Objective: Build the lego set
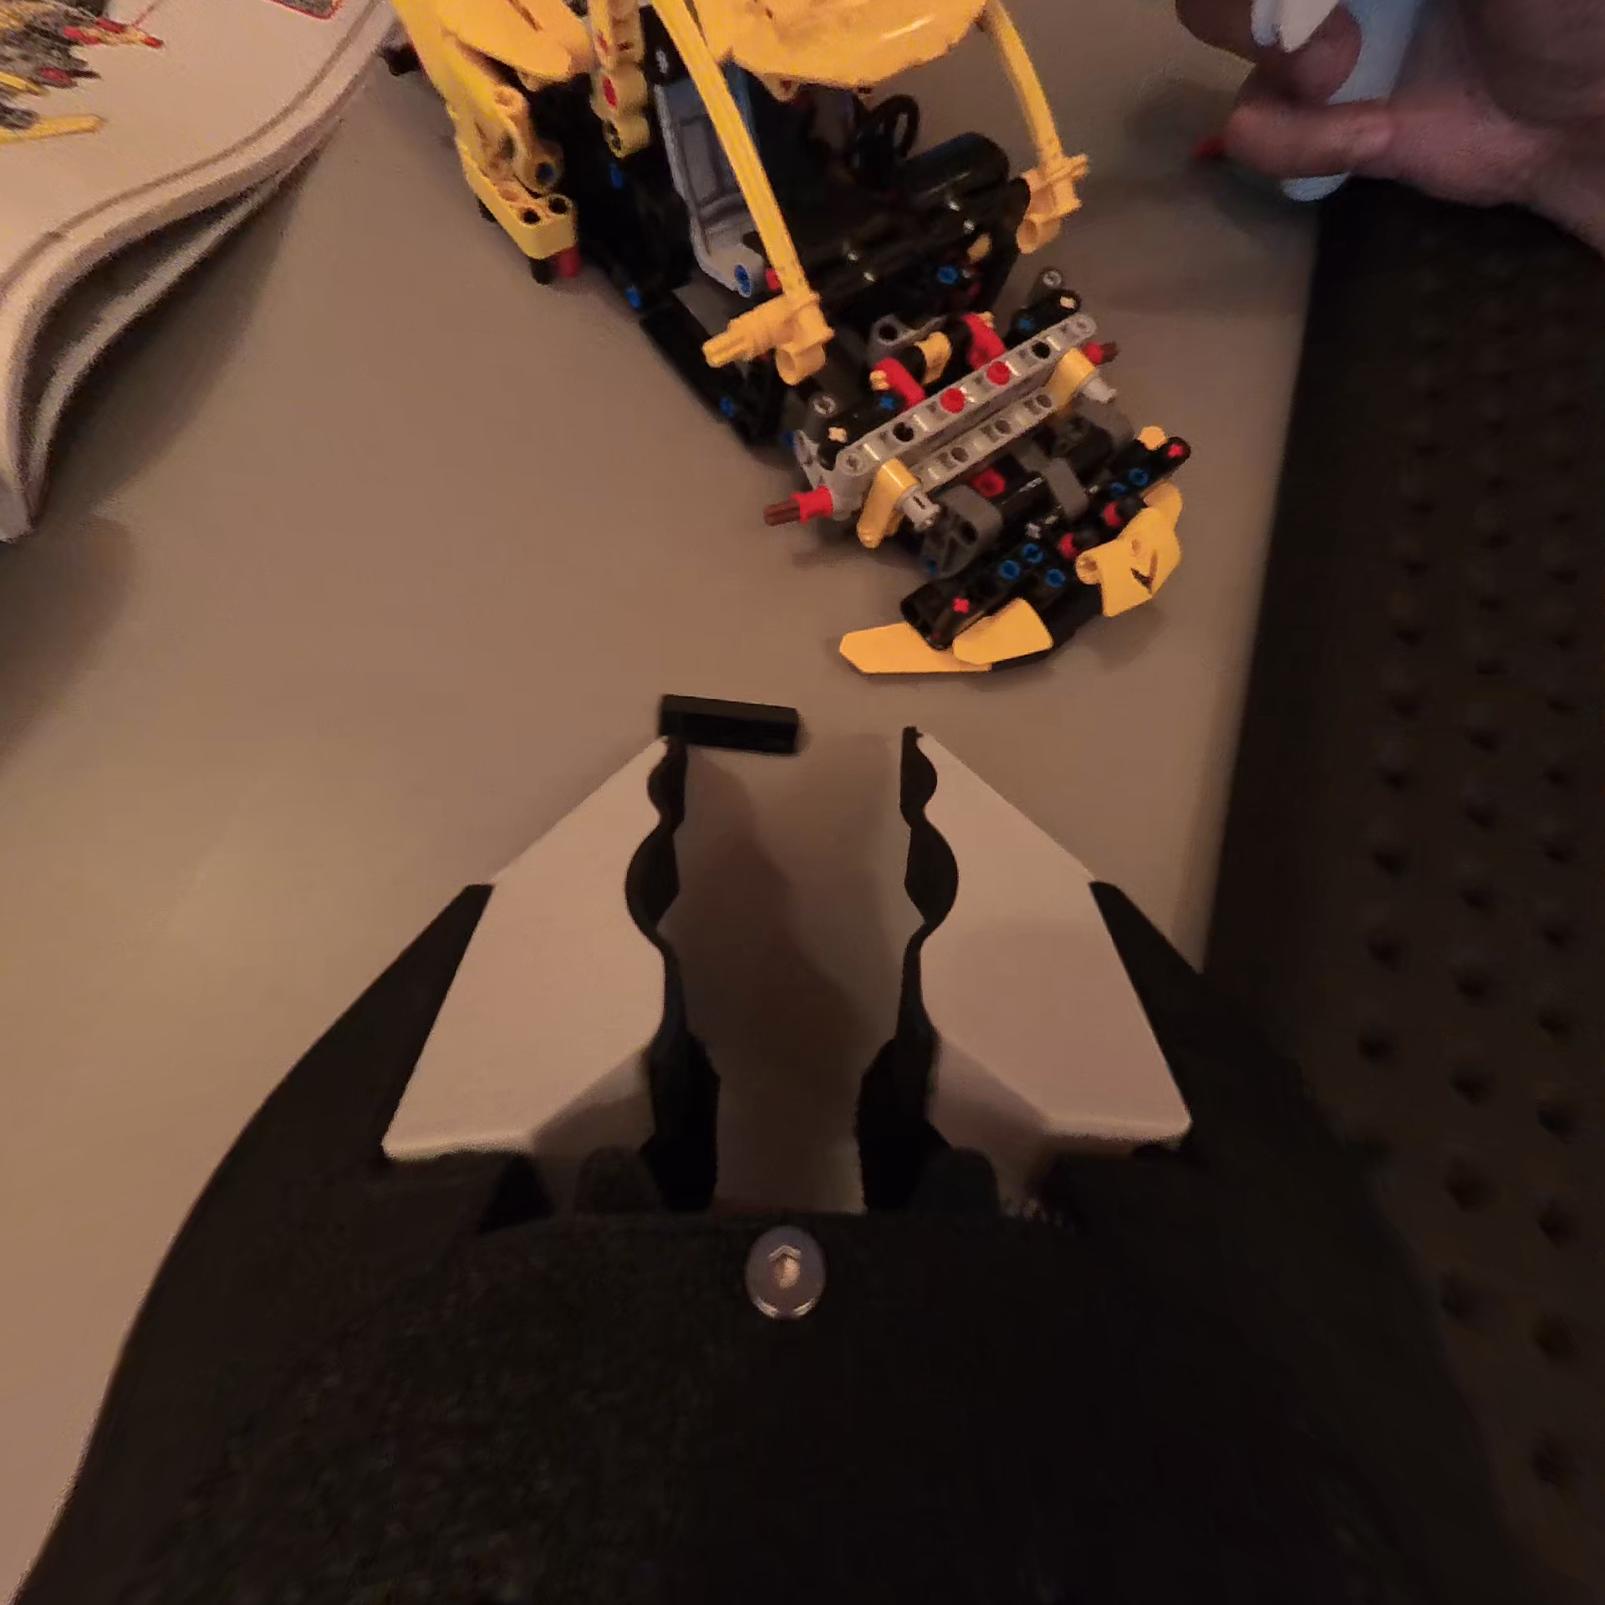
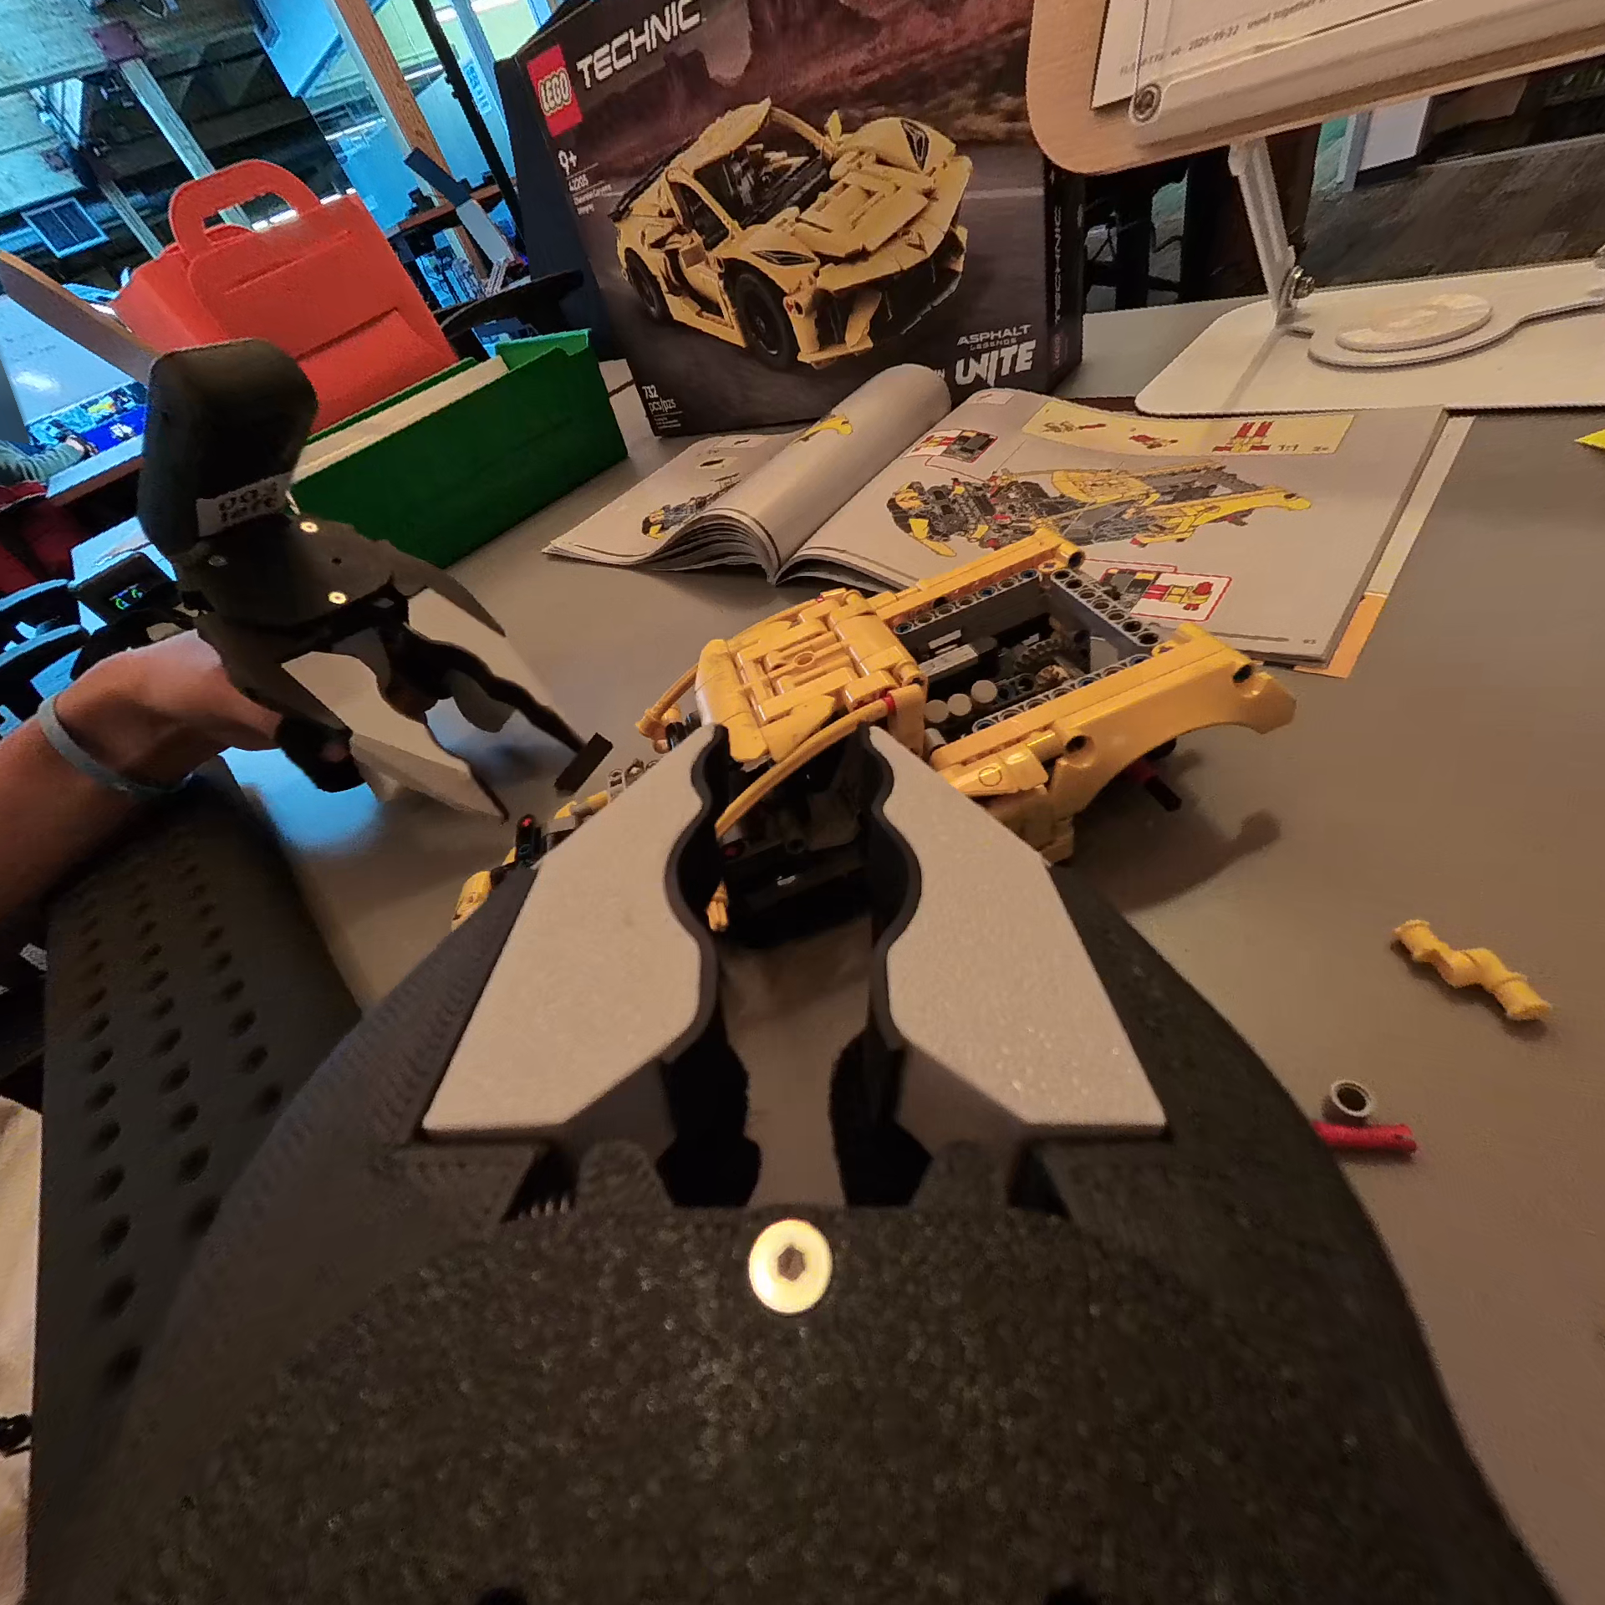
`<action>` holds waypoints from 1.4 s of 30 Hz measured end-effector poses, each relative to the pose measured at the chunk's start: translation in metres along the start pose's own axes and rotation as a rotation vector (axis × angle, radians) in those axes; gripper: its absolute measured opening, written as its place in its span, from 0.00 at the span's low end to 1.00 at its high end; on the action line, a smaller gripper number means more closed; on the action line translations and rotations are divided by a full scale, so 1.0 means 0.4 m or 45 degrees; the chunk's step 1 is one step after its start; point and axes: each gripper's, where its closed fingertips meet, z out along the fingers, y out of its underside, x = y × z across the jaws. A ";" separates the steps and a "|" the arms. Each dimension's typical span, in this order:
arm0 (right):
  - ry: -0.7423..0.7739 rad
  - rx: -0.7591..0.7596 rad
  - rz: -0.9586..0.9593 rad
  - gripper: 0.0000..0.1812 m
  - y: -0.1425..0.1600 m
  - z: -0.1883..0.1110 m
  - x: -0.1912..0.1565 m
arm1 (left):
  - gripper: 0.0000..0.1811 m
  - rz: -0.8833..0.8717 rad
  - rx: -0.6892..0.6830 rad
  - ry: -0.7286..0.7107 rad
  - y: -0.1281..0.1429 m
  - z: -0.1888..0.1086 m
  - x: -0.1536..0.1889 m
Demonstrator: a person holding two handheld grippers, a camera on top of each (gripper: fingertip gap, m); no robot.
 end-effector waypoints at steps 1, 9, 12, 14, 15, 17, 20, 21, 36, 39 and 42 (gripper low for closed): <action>0.000 -0.001 0.002 0.15 0.000 0.000 0.001 | 0.27 0.008 0.009 -0.038 -0.004 -0.002 -0.013; -0.011 -0.003 0.001 0.14 0.002 0.001 -0.004 | 0.18 0.182 -0.051 -0.172 -0.010 0.019 -0.031; -0.032 -0.008 -0.039 0.15 0.002 0.003 -0.019 | 0.18 0.100 -0.019 -0.116 -0.019 0.014 -0.022; -0.133 -0.004 -0.149 0.14 -0.006 0.008 -0.074 | 0.18 -0.054 0.158 0.086 -0.075 -0.009 0.026; -0.203 -0.016 -0.247 0.14 -0.005 0.013 -0.116 | 0.18 -0.162 0.289 0.258 -0.119 -0.032 0.065; -0.390 -0.077 -0.434 0.14 0.008 0.023 -0.221 | 0.18 -0.391 0.512 0.648 -0.202 -0.086 0.139; -0.556 -0.131 -0.578 0.14 -0.002 0.041 -0.328 | 0.17 -0.667 0.618 1.081 -0.257 -0.118 0.198; -0.552 -0.107 -0.627 0.15 -0.021 0.047 -0.338 | 0.17 -0.722 0.617 1.174 -0.262 -0.120 0.212; -0.471 -0.418 -0.854 0.00 -0.008 0.080 -0.286 | 0.18 -0.834 0.588 1.122 -0.254 -0.075 0.179; -0.365 -0.888 -0.699 0.00 0.078 0.084 -0.194 | 0.17 -0.579 0.525 0.647 -0.219 -0.023 0.104; -0.302 -1.113 -0.656 0.00 0.125 0.100 -0.165 | 0.17 -0.261 0.388 0.260 -0.186 0.018 0.049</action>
